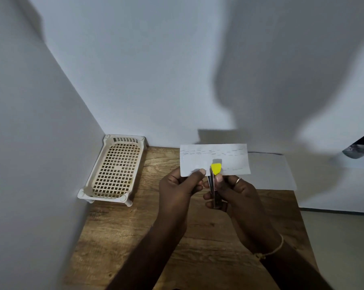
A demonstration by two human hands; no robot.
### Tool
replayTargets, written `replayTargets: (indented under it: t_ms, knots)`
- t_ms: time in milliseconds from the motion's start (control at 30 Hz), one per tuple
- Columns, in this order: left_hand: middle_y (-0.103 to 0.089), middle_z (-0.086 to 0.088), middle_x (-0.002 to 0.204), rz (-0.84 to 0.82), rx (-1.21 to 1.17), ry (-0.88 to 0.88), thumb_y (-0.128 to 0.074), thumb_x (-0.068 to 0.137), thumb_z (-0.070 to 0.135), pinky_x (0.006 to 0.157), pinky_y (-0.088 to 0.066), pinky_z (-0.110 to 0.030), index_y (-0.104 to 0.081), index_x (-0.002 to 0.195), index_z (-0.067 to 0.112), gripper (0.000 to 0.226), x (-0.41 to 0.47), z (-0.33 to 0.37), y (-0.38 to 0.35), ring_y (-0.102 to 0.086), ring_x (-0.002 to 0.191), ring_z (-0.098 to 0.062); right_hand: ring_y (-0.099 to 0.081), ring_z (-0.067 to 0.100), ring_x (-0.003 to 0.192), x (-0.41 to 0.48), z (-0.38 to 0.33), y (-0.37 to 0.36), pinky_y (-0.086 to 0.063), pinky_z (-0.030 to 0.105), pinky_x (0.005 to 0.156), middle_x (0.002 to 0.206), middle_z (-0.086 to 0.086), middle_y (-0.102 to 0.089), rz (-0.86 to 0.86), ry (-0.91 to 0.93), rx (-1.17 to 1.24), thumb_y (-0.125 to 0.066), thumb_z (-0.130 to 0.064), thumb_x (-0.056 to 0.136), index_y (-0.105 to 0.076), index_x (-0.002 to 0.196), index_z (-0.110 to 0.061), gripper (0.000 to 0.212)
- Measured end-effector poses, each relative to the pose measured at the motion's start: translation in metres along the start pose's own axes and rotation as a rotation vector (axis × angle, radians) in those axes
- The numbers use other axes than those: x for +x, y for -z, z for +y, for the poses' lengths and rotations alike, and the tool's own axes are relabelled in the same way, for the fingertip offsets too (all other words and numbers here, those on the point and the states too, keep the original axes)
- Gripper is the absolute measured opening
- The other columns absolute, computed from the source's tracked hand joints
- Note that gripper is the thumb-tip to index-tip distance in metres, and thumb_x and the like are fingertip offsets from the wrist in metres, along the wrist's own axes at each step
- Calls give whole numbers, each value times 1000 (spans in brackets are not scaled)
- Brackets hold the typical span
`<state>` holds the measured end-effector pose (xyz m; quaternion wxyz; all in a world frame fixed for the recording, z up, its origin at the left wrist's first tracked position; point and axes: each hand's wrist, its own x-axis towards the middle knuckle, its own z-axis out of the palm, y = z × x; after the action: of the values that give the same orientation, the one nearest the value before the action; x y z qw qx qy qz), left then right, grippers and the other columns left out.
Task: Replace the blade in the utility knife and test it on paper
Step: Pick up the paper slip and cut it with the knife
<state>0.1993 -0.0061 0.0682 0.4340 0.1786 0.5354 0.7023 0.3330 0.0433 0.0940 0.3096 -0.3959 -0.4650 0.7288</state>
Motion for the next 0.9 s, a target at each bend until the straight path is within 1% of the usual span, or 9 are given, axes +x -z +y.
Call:
replayTargets:
  t_ms: [167, 267, 533, 600, 633, 733, 800, 833, 900]
  knots:
    - [-75, -4, 76, -8, -1, 30, -76, 89, 9, 67, -55, -28, -80, 104, 8, 16, -3, 1, -3, -67, 69, -11, -72, 25, 78, 0, 1, -2, -59, 34, 70, 97, 18, -76, 41, -4, 44, -70, -49, 82, -78, 101, -15, 40]
    - [-75, -2, 76, -11, -15, 44, -76, 89, 9, 67, -55, -27, -79, 105, 6, 17, -5, 0, -4, -67, 69, -10, -71, 24, 74, 0, 1, -3, -57, 32, 66, 93, 20, -76, 80, 4, 55, -72, -51, 79, -78, 100, -12, 44]
    - [-74, -5, 76, -21, -22, 55, -75, 90, 8, 67, -55, -27, -80, 102, 6, 13, -6, -2, -5, -66, 68, -11, -72, 24, 69, 0, 2, -1, -57, 27, 63, 88, 20, -76, 114, 20, 45, -71, -48, 81, -77, 98, -10, 42]
    - [-76, -6, 80, -35, -22, 49, -75, 90, 8, 70, -55, -30, -79, 104, 6, 14, -7, -2, -5, -67, 71, -13, -72, 25, 69, 0, 2, -2, -57, 27, 62, 89, 20, -76, 119, 26, 51, -72, -46, 81, -77, 99, -10, 41]
    - [-78, -7, 88, -52, -24, 43, -75, 91, 10, 73, -56, -32, -79, 107, 7, 17, -7, 0, -5, -69, 76, -15, -72, 25, 69, 1, 3, -2, -58, 27, 62, 89, 20, -76, 122, 30, 53, -72, -46, 81, -77, 100, -9, 41]
    - [-77, -10, 118, -134, -46, 17, -76, 92, 20, 86, -59, -37, -74, 121, 12, 30, -7, 7, -8, -74, 103, -24, -74, 27, 70, 2, 4, -5, -58, 28, 61, 87, 20, -76, 143, 32, 62, -75, -43, 78, -77, 94, -6, 40]
    - [-76, -10, 121, -139, -16, -11, -80, 89, 22, 96, -58, -46, -73, 122, 12, 36, -6, 12, -12, -73, 113, -29, -74, 28, 69, 2, 6, -6, -58, 29, 61, 82, 20, -76, 154, 36, 67, -76, -40, 77, -76, 89, -5, 38]
    - [-77, -11, 120, -119, 6, -21, -83, 86, 20, 99, -57, -52, -73, 121, 11, 37, -5, 14, -14, -73, 113, -30, -73, 29, 68, 2, 7, -6, -58, 29, 60, 81, 20, -75, 155, 41, 75, -76, -39, 77, -76, 90, -4, 37]
    - [-78, -12, 115, -76, 24, -32, -86, 82, 14, 99, -56, -58, -72, 118, 9, 39, -4, 15, -17, -74, 109, -32, -73, 29, 68, 2, 9, -6, -59, 30, 60, 82, 20, -75, 157, 55, 84, -74, -36, 79, -76, 94, -4, 36]
